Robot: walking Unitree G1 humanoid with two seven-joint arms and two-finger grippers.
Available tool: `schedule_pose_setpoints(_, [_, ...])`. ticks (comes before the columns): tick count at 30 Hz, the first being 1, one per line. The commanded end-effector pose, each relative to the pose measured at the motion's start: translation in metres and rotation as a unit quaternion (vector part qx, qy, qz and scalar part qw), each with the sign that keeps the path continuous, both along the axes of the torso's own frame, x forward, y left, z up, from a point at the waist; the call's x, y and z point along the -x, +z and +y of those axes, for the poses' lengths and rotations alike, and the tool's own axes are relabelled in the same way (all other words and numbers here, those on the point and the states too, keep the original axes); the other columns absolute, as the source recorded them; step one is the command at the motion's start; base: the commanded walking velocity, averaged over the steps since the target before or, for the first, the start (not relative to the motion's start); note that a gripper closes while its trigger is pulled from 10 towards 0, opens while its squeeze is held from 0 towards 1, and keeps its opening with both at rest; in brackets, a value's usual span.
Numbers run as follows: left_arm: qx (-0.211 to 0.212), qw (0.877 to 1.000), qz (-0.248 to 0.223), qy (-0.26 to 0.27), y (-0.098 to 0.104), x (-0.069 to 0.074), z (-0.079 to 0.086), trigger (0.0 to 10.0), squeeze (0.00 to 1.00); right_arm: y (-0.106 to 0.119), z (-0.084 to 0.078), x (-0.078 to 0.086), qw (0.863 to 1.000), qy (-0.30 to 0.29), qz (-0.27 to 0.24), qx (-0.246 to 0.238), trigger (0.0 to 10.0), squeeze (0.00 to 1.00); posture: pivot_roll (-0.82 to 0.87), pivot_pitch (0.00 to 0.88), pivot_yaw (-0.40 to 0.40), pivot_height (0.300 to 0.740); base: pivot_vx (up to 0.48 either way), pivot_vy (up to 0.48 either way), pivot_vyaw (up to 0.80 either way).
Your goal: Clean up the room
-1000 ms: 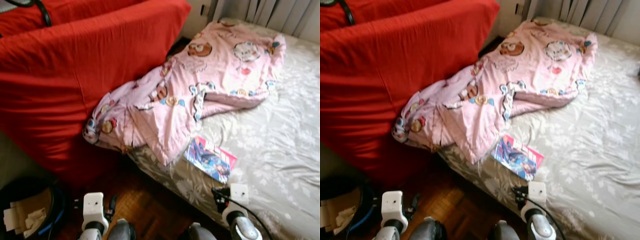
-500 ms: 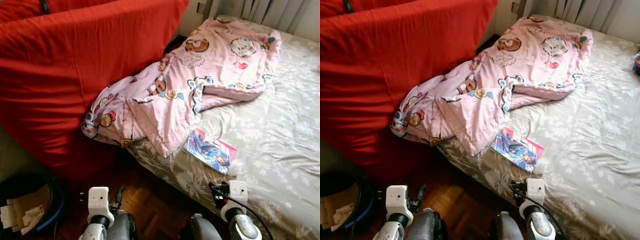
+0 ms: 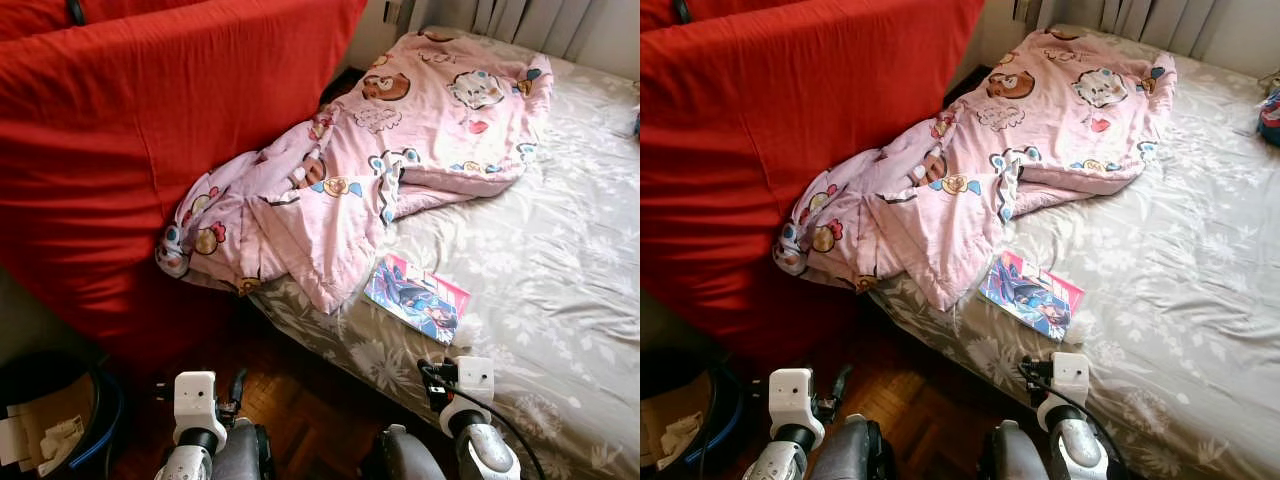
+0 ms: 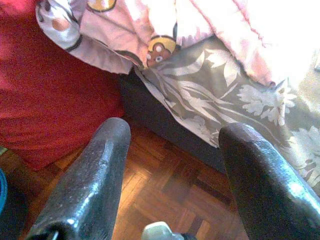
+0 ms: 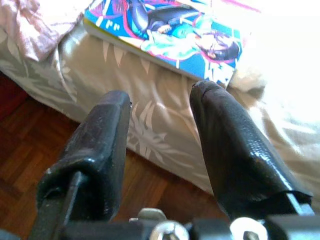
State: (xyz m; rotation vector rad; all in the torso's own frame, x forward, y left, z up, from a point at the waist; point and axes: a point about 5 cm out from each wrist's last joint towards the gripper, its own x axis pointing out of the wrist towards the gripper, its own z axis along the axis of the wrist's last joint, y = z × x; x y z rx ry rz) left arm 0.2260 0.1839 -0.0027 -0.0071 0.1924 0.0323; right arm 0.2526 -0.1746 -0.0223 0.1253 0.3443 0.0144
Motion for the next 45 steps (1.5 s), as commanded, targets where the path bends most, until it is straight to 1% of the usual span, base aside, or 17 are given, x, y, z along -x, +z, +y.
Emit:
schedule_pose_setpoints(1, [0.005, 1.0, 0.015, 0.002, -0.004, 0.005, 0.0, 10.0, 0.0, -0.005, -0.003, 0.007, 1.0, -0.009, 0.009, -0.002, 10.0, 0.0, -0.06, 0.23, -0.013, 0.626, 0.0, 0.0, 0.0])
schedule_pose_setpoints(11, [-0.004, 1.0, 0.016, -0.004, -0.003, 0.004, 0.0, 10.0, 0.0, -0.005, -0.001, 0.006, 1.0, -0.01, 0.01, -0.007, 10.0, 0.0, -0.05, 0.235, -0.011, 0.626, 0.0, 0.0, 0.0])
schedule_pose_setpoints(13, [-0.005, 1.0, 0.019, -0.001, -0.003, 0.005, 0.003, 10.0, 0.0, -0.005, -0.001, 0.006, 1.0, -0.009, 0.012, -0.007, 10.0, 0.0, -0.05, 0.236, -0.011, 0.626, 0.0, 0.0, 0.0])
schedule_pose_setpoints(19, [-0.006, 1.0, 0.021, 0.001, -0.004, 0.006, 0.005, 10.0, 0.0, -0.005, -0.001, 0.006, 1.0, -0.009, 0.014, -0.007, 10.0, 0.0, -0.05, 0.235, -0.011, 0.626, 0.0, 0.0, 0.0])
schedule_pose_setpoints(30, [-0.01, 1.0, 0.018, 0.007, -0.001, 0.001, 0.012, 10.0, 0.0, -0.005, 0.0, 0.004, 1.0, -0.009, 0.018, -0.008, 10.0, 0.0, -0.05, 0.229, -0.013, 0.626, 0.3, 0.0, 0.0])
schedule_pose_setpoints(38, [-0.008, 1.0, 0.017, 0.007, -0.001, 0.001, 0.012, 10.0, 0.0, -0.006, 0.002, 0.003, 1.0, -0.007, 0.022, -0.01, 10.0, 0.0, -0.05, 0.23, -0.011, 0.626, 0.383, 0.0, 0.0])
schedule_pose_setpoints(45, [-0.007, 1.0, 0.016, 0.006, 0.0, 0.002, 0.011, 10.0, 0.0, -0.006, 0.001, 0.003, 1.0, -0.011, 0.024, -0.01, 10.0, 0.0, -0.05, 0.23, -0.011, 0.626, 0.398, 0.0, 0.0])
